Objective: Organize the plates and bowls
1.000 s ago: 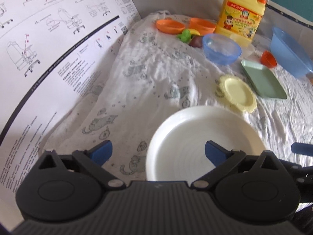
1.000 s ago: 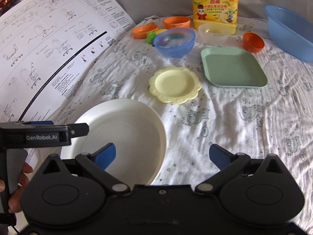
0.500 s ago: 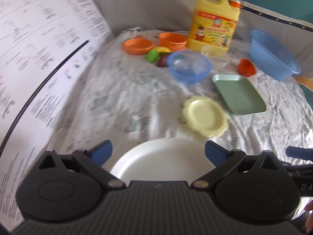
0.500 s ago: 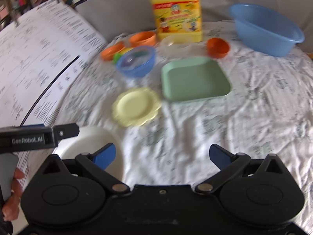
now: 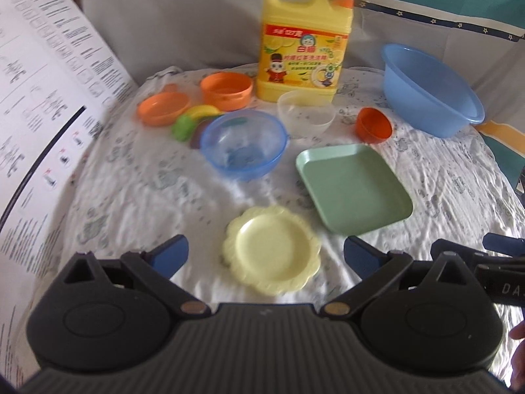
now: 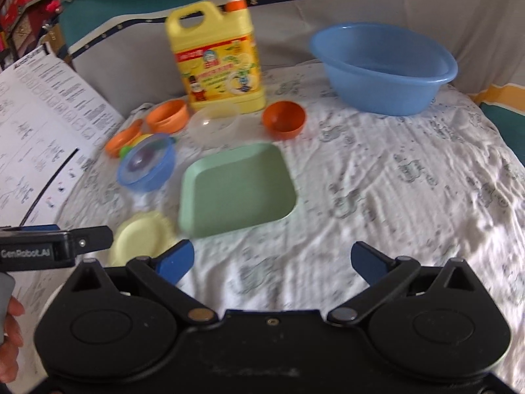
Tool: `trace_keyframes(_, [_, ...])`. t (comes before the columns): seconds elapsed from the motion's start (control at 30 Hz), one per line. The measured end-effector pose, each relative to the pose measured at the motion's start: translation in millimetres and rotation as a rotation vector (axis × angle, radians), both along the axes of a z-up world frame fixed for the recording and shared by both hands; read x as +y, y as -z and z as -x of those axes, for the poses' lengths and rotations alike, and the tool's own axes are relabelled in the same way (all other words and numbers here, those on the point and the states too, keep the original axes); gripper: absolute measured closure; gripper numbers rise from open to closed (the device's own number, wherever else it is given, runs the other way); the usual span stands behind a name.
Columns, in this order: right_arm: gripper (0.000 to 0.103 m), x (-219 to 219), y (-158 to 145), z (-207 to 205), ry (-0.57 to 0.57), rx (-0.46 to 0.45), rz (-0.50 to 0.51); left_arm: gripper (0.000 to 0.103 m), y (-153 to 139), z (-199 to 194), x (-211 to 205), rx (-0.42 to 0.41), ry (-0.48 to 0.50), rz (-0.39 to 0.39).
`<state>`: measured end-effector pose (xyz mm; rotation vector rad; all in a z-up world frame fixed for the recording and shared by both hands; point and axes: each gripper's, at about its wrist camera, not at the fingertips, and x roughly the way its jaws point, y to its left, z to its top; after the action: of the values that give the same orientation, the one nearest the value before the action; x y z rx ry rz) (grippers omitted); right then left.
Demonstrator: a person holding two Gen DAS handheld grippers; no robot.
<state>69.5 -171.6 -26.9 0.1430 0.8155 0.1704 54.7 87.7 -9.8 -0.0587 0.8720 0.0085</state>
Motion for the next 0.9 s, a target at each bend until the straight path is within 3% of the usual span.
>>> trace_keyframes(0.2, [0.001,-21.2,5.0,-46.0,0.042,0.038,-0.038,0.000,8.6,-33.1,-16.2,0.019,0.013,0.002])
trace_keyframes(0.53, [0.047,-18.3,35.5,-110.9,0.011,0.078,-0.116,0.000,25.7,-76.6,-41.9,0.043,0.051,-0.027])
trace_keyframes(0.7, [0.064,-6.3,54.9,-131.9,-0.012,0.112,-0.125,0.004,37.4,-92.0,-47.7,0.069,0.062,-0.027])
trace_keyframes(0.8, [0.083,-4.0,61.2,-135.4,-0.013,0.097,-0.117,0.006,43.9,-99.2,-49.2,0.085,0.069,-0.021])
trace_keyframes(0.83, [0.094,-4.7,63.2,-136.9,-0.012,0.101,-0.115,0.007,46.0,-101.7,-50.2,0.089,0.072,-0.019])
trace_keyframes(0.9, [0.095,-9.4,64.7,-133.8,-0.006,0.101,-0.124,0.011,50.0,-105.1,-52.9,0.096,0.081,-0.016])
